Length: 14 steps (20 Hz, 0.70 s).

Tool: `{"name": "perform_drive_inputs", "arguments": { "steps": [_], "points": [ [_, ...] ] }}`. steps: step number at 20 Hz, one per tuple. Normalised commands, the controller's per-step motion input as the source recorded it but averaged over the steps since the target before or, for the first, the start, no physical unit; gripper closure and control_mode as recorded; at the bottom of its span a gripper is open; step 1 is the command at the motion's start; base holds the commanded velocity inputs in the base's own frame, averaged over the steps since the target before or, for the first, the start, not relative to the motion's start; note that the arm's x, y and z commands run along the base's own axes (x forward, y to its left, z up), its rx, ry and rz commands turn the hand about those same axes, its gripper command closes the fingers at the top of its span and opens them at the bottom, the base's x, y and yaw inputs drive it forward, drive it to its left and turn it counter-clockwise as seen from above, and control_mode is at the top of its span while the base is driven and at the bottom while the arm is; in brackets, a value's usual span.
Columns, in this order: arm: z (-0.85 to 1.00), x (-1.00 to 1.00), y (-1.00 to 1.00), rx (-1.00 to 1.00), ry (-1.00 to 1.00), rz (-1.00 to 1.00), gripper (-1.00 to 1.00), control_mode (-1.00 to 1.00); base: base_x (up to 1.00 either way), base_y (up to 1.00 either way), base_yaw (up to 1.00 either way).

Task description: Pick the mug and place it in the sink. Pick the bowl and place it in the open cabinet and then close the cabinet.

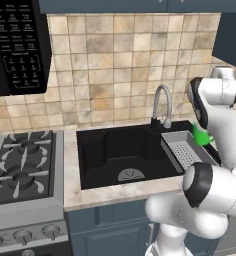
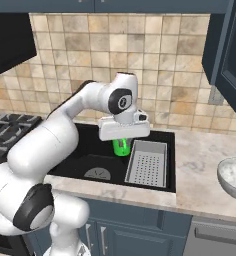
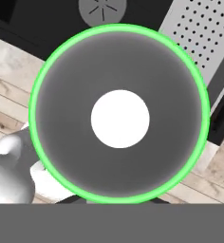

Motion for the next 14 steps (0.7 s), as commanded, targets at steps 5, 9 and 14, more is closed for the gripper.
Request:
{"name": "perform_drive_inputs", "arguments": {
  "steps": [5,9,14],
  "points": [
    [0.31,-0.14,0.6,0.02,0.08,-0.03,1.0,-1.0,0.0,0.0,0.0],
    [0.02,-0.03,0.64,0.01,0.04,-0.03,1.0,-1.0,0.0,0.0,0.0],
    [-0.23,0.0,0.74,0.0,-0.02,0.0,1.0,-1.0,0.0,0.0,0.0]
  ]
}}
